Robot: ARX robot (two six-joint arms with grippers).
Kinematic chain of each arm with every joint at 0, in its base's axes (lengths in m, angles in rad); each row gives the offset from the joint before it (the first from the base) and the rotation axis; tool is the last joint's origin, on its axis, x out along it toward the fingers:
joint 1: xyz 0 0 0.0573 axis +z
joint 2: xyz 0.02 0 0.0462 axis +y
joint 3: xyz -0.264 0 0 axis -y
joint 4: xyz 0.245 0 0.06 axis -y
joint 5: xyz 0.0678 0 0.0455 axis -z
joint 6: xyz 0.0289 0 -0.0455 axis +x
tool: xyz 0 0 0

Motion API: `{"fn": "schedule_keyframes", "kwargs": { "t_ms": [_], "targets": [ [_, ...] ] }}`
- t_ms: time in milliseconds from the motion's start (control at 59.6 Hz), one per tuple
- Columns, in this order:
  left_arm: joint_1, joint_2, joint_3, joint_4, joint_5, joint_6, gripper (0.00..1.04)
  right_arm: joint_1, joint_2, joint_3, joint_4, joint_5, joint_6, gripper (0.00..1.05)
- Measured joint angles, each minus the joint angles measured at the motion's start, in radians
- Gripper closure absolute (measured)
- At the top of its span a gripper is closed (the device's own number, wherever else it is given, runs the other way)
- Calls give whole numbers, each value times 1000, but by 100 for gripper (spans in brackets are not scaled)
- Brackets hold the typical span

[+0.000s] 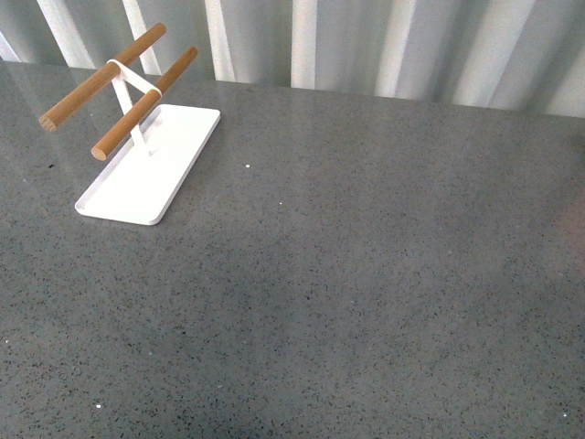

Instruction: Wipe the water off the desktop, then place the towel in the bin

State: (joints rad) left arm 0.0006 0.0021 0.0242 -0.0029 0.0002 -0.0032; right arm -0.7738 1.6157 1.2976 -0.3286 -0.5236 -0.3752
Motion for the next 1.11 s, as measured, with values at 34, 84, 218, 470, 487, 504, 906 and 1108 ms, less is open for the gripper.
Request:
{"fn": "schedule_keyframes", "kwargs": {
  "t_ms": [34, 84, 218, 470, 487, 504, 906, 1108],
  "targets": [
    [0, 0, 0, 0, 0, 0, 7, -6, 4, -2, 0, -2, 0, 101],
    [0, 0, 0, 0, 0, 0, 7, -15, 9, -7, 4, -1, -1, 101],
    [0, 0, 0, 0, 0, 0, 7, -26, 23, -47, 21, 39, -31, 101],
    [0, 0, 0, 0, 0, 0, 7, -4, 221, -34, -7, 269, -66, 80],
    [0, 0, 0, 0, 0, 0, 7, -1, 232, -26, -16, 276, -66, 76],
    [0, 0, 0, 0, 0, 0, 7, 2, 241, -16, -25, 283, -66, 72],
    [0, 0, 0, 0, 0, 0, 7, 68, 275, 125, -127, 335, -55, 5],
    [0, 0, 0, 0, 0, 0, 7, 79, 245, 117, -101, 267, -18, 7]
  ]
}}
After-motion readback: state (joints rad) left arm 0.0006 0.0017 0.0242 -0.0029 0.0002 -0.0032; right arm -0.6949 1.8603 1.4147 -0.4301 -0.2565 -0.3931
